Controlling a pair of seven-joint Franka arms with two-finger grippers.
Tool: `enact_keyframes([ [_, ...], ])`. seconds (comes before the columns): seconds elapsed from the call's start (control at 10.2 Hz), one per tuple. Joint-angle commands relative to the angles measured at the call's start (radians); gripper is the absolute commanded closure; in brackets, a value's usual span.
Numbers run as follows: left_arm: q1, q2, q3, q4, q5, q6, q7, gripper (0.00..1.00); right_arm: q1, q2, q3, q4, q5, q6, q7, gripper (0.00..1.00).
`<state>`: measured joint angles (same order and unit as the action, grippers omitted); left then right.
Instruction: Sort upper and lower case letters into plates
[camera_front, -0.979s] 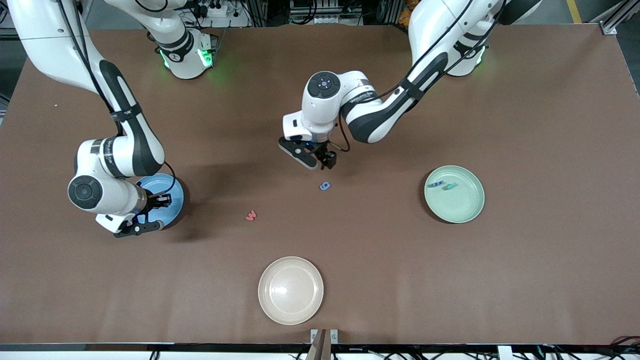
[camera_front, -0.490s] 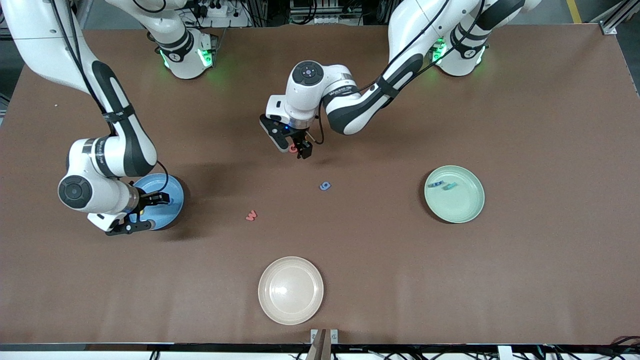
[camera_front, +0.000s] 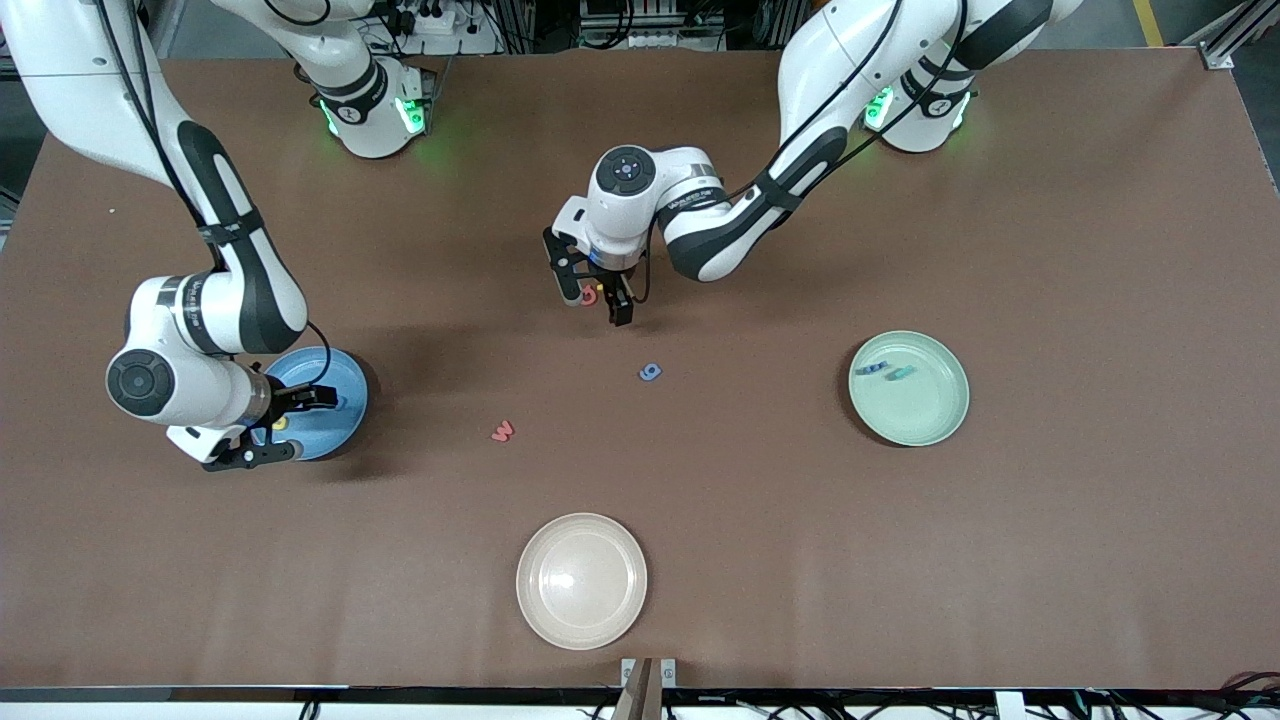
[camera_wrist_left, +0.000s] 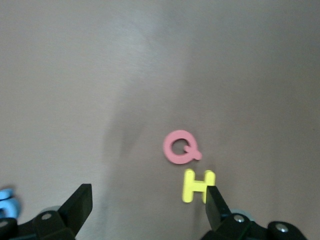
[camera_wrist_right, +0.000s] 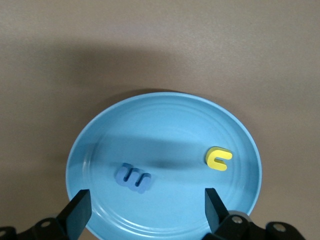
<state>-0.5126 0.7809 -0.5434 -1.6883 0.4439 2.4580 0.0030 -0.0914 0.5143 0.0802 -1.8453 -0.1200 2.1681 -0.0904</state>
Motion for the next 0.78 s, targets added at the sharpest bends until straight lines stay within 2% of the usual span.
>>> enact_keyframes([
  [0.0, -0.044, 0.003, 0.02, -0.005, 0.024, 0.007, 0.009, 0.0, -0.024, -0.025, 0.015, -0.031, 0.006, 0.012, -0.012, 0.0],
  [0.29, -0.107, 0.008, 0.049, -0.011, 0.024, 0.003, 0.008, 0.0, -0.025, -0.022, 0.016, -0.031, 0.009, 0.012, -0.012, 0.0],
  [0.49, -0.165, 0.029, 0.117, -0.01, 0.024, 0.003, 0.008, 0.04, -0.024, -0.02, 0.016, -0.032, 0.011, 0.012, -0.012, 0.0],
  [0.69, -0.179, 0.031, 0.128, -0.01, 0.022, 0.003, 0.006, 0.11, -0.024, -0.02, 0.016, -0.032, 0.013, 0.01, -0.012, 0.0],
])
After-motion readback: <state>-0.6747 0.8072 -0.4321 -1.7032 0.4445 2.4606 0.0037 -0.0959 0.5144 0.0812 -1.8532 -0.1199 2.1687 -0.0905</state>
